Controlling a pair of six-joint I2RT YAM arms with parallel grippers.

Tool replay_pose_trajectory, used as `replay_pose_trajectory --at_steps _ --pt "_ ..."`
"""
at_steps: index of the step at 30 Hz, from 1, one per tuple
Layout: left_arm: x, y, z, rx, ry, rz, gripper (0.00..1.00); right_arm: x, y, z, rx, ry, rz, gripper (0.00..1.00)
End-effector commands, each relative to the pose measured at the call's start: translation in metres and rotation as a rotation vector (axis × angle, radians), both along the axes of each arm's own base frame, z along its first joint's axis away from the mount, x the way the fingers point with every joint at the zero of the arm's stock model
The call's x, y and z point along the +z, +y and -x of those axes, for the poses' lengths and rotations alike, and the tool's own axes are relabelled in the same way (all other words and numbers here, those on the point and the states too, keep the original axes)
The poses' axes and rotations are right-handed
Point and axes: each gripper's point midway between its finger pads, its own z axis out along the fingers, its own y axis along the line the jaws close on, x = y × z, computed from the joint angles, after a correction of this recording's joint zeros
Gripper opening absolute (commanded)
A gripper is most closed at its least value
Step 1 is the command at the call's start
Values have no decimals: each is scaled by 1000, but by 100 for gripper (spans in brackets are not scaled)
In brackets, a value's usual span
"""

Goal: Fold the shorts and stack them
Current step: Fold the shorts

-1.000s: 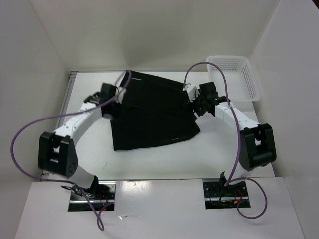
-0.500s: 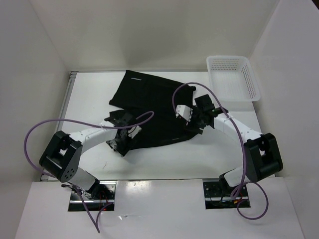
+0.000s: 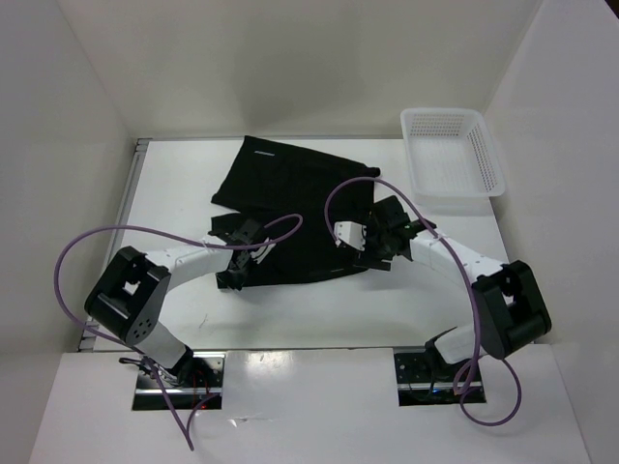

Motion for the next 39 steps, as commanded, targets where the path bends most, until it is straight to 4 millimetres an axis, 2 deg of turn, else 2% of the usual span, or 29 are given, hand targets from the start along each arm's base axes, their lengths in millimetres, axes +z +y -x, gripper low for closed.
replay_pose_trajectory --at_steps 1,6,10,13,15,17,18,20,27,29,30,33,34,35,37,38,39 --pt "-10 0 12 -8 71 4 16 -6 5 -2 40 -17 0 81" --pt "-7 -4 18 -13 110 25 1 -15 5 7 103 18 20 79" --pt "0 -12 11 -17 97 53 0 -6 13 2 135 5 -4 78" --pt "3 -16 5 -18 86 60 0 -14 15 6 183 -17 25 78" --pt "-1 -16 4 -17 98 53 0 -27 19 4 194 -18 58 73" --pt "-3 -14 4 -15 100 38 0 -43 16 4 186 14 91 70" --pt "-1 -14 0 -6 92 43 0 -43 14 -1 176 9 109 68" --pt "0 -7 -1 19 99 39 0 -48 8 4 192 31 141 66" --pt "-1 -4 -2 37 103 48 0 -50 1 10 214 37 177 69" --pt "-1 -4 -2 37 103 48 0 -48 -2 3 208 -1 195 71" --pt "1 -5 -5 37 95 53 0 -52 -4 2 202 -4 207 68" --pt "1 -5 -5 37 95 53 0 -59 -3 -3 198 -1 218 45" --pt "3 -5 -5 37 87 57 0 -56 -1 -7 197 -10 214 27" --pt "6 -8 -9 36 77 63 0 -59 -2 -6 198 -1 218 19" --pt "9 -6 -15 46 61 61 0 -54 3 -8 196 -16 207 0" --pt "13 -2 -18 51 38 41 0 -45 11 -15 194 -28 179 0" --pt "20 0 -29 66 -11 45 0 -42 14 -15 192 -18 164 0"
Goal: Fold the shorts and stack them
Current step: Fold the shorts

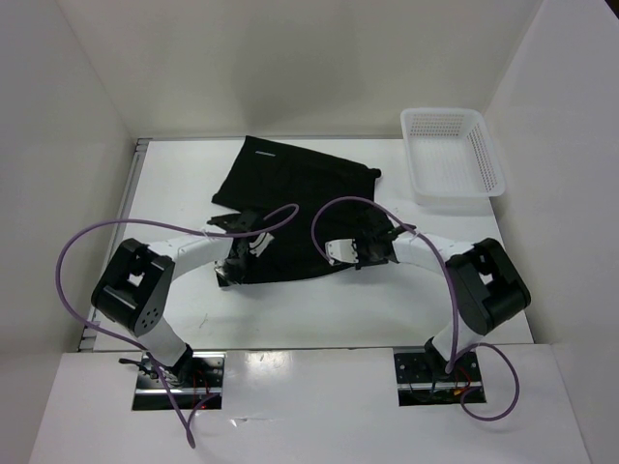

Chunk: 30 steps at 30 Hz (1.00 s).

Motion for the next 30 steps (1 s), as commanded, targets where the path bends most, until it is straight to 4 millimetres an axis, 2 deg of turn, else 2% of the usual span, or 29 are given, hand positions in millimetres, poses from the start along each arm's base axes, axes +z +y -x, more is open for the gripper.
replay_pose_trajectory --at_steps 1,2,3,4,5,6,8,9,10,11,12,13,14,16,17,18,19,20,22,23,24,25,26,27,28,30 --pt "22 3 -33 39 -124 -4 0 12 13 -2 -26 29 -51 0" --pt "30 10 -42 66 -156 -8 0 32 26 -10 -26 16 -111 0" --pt "46 13 -58 89 -217 -17 0 39 28 -6 -38 45 -128 0" --pt "53 17 -67 109 -244 -22 0 53 37 -4 -61 49 -176 0" --pt "62 21 -76 130 -273 -25 0 74 52 -10 -50 45 -247 0" --pt "72 32 -86 168 -308 -37 0 83 55 -5 -53 65 -272 0" --pt "100 34 -111 204 -394 -16 0 109 69 -9 -51 53 -353 0" --pt "107 41 -120 228 -414 -20 0 117 71 -8 -51 51 -371 0" --pt "116 38 -127 230 -440 -9 0 121 74 -9 -63 54 -390 0" --pt "124 39 -142 246 -470 1 0 128 76 -12 -67 43 -403 0" --pt "132 45 -154 271 -513 -7 0 129 78 -17 -66 35 -407 0" --pt "129 46 -163 280 -515 -9 0 135 82 -22 -89 26 -433 0" --pt "147 45 -180 294 -567 11 0 131 86 -26 -98 38 -446 0" --pt "156 54 -206 331 -615 20 0 144 89 -44 -152 15 -514 0" --pt "164 55 -219 341 -648 39 0 140 84 -54 -186 21 -526 0" --pt "188 59 -238 359 -707 70 0 147 83 -64 -206 5 -546 0" --pt "183 59 -252 364 -710 76 0 149 82 -70 -233 3 -561 0" --pt "192 57 -264 366 -745 90 0 144 76 -81 -266 4 -564 0" --pt "207 53 -292 366 -797 130 0 154 73 -99 -321 -11 -605 0" --pt "201 51 -302 366 -793 129 0 157 70 -113 -351 -12 -624 0" --pt "206 48 -311 361 -808 145 0 158 67 -120 -380 -11 -637 0" --pt "232 43 -324 354 -869 181 0 160 65 -127 -423 -1 -661 0" --pt "239 40 -332 349 -887 197 0 164 62 -142 -447 -10 -686 0" --pt "231 35 -343 340 -880 208 0 164 64 -146 -459 -5 -696 0" --pt "237 31 -357 335 -907 227 0 161 61 -157 -486 -5 -692 0" --pt "239 27 -371 328 -926 244 0 156 62 -164 -506 8 -683 0"
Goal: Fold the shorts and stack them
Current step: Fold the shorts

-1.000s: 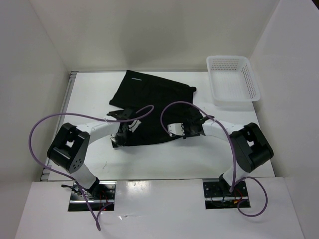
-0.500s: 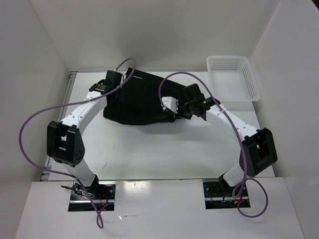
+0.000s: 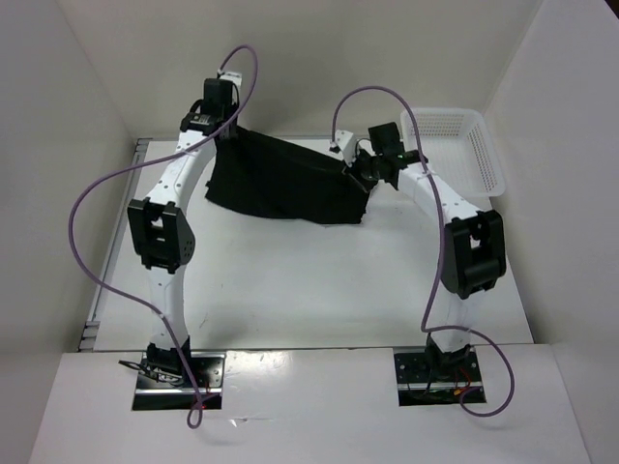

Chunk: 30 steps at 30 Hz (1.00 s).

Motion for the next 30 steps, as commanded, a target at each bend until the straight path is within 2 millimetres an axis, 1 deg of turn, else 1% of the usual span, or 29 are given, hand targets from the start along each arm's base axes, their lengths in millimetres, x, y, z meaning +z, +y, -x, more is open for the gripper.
replay_pose_trajectory --at_steps 1,2,3,4,5,6,7,8,9,10,11,12,13,14,15,16,17,18,20,21,22,23,24,25,26,27,28,29,30 --pt "20 -13 -30 -35 -95 35 0 15 4 -29 -72 -13 -76 0" --pt "22 -17 -42 -44 -115 43 0 10 6 -35 -88 10 -86 0" --pt "24 -18 -48 -44 -127 45 0 9 3 -40 -103 13 -91 0" --pt "24 -20 -52 -55 -126 51 0 3 2 -41 -118 25 -86 0" --pt "5 -24 -61 -63 -103 52 0 11 1 -47 -134 -1 -91 0" --pt "3 -24 -64 -62 -98 52 0 6 2 -50 -134 2 -90 0" --pt "37 -25 -70 -64 -185 64 0 5 1 -54 -141 -1 -85 0" --pt "9 -33 -77 -65 -148 54 0 -1 2 -54 -141 9 -81 0" --pt "10 -40 -80 -74 -164 57 0 2 -6 -59 -162 -3 -76 0" --pt "16 -46 -87 -73 -222 61 0 -1 -7 -62 -172 -10 -68 0" --pt "10 -40 -91 -39 -225 44 0 1 -6 -64 -180 -14 -79 0" --pt "-3 -48 -91 -42 -200 34 0 -1 -12 -69 -204 -13 -78 0" --pt "-10 -51 -92 -54 -189 39 0 -1 -19 -76 -234 -23 -77 0" --pt "-9 -54 -91 -71 -187 47 0 1 -18 -78 -246 -25 -93 0" --pt "-9 -56 -92 -80 -194 54 0 0 -24 -82 -271 -25 -92 0" --pt "-14 -62 -91 -89 -183 53 0 2 -25 -85 -288 -37 -93 0" --pt "-22 -63 -92 -89 -171 50 0 1 -26 -88 -295 -39 -87 0" --pt "-22 -63 -92 -89 -171 50 0 4 -26 -92 -318 -49 -104 0" --pt "-40 -63 -94 -89 -144 45 0 0 -29 -99 -357 -53 -108 1" --pt "-47 -63 -95 -89 -135 43 0 4 -31 -104 -387 -73 -122 1" --pt "-45 -62 -96 -80 -145 40 0 0 -33 -109 -414 -79 -124 3" --pt "-51 -56 -98 -71 -136 38 0 3 -39 -114 -460 -102 -116 5" --pt "-55 -53 -100 -57 -139 31 0 0 -41 -118 -483 -108 -115 9" --pt "-51 -54 -102 -57 -157 34 0 -5 -44 -119 -509 -100 -111 18" --pt "-56 -46 -105 -36 -160 27 0 -10 -53 -124 -561 -114 -88 52" --pt "-59 -42 -107 -16 -165 17 16 -7 -58 -127 -594 -134 -87 69" --pt "-56 -43 -109 -16 -178 19 34 -6 -61 -134 -627 -162 -93 80" --pt "-56 -34 -110 6 -180 12 47 -3 -60 -135 -639 -183 -87 90" --pt "-56 -34 -110 6 -180 12 56 0 -66 -138 -674 -202 -82 93"
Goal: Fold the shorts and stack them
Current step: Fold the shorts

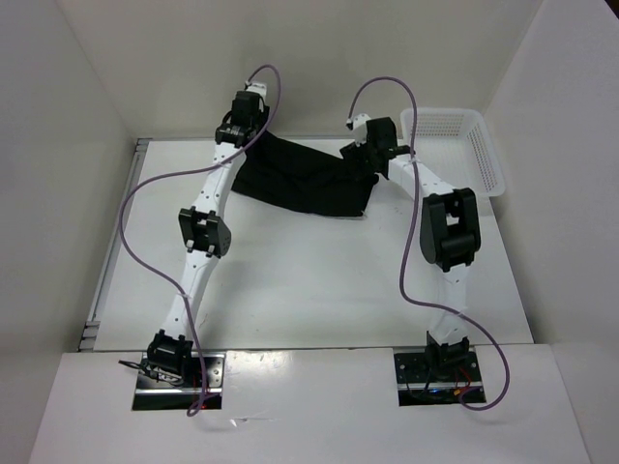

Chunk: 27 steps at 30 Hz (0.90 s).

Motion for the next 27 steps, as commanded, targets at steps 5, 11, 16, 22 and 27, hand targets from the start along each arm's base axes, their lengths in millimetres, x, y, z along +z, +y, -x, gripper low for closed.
replay_pose_trajectory --at_steps 5,11,16,22,27 --pt "70 47 0 106 -133 -5 78 105 -27 -45 -266 -333 -36 96" --pt "46 85 46 -13 148 92 81 126 -1 -5 -181 -285 -112 96" --pt "-18 106 86 -98 406 270 81 70 27 65 -79 -41 -196 96" --pt "-53 97 90 -145 481 339 94 15 25 91 -132 105 -216 96" --pt "-47 87 84 -178 452 347 100 -10 34 96 -145 183 -265 96"
